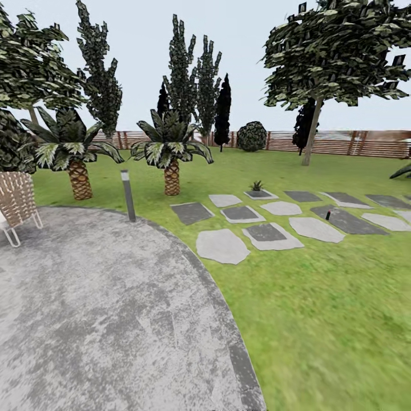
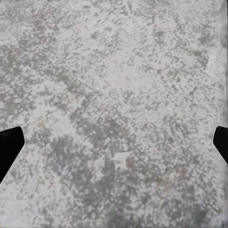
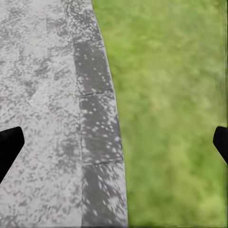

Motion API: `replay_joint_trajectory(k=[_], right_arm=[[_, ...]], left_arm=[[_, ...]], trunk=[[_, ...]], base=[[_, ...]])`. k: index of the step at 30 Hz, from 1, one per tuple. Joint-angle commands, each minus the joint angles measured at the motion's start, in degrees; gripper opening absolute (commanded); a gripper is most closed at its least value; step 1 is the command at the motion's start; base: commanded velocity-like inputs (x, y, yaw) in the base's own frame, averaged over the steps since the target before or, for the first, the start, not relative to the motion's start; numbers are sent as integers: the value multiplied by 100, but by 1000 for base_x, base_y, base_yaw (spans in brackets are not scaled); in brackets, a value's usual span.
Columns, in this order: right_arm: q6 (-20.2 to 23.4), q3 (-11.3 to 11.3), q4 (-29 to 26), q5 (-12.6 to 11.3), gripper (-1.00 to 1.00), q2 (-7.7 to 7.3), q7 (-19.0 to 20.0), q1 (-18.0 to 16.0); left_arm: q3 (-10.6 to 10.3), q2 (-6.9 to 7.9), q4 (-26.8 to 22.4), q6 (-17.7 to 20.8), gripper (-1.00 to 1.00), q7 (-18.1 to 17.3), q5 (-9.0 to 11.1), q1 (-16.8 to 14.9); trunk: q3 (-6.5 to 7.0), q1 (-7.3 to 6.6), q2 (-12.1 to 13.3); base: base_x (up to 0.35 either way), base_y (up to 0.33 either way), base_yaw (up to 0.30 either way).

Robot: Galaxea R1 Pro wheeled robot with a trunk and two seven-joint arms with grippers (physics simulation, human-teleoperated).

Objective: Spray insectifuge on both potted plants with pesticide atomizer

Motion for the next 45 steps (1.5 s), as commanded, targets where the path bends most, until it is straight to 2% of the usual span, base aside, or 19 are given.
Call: replay_joint_trajectory(k=[1,8,24,45], right_arm=[[-19,1,6,1,100,0,2,-5],[-23,7,9,2,100,1,6,-5],[-19,5,6,1,100,9,10,-5],[-19,8,15,1,100,9,10,-5]], left_arm=[[-3,2,4,-18,100,-2,-23,-3],[-3,2,2,-18,100,-2,-27,-6],[-3,2,2,-18,100,-2,-26,-8],[-3,29,1,-18,100,-2,-24,-9]], trunk=[[-24,22,-44],[-150,176,-325],[-437,527,-966],[-841,988,-1809]], base=[[0,0,-296],[0,0,-249],[0,0,-24],[0,0,-254]])
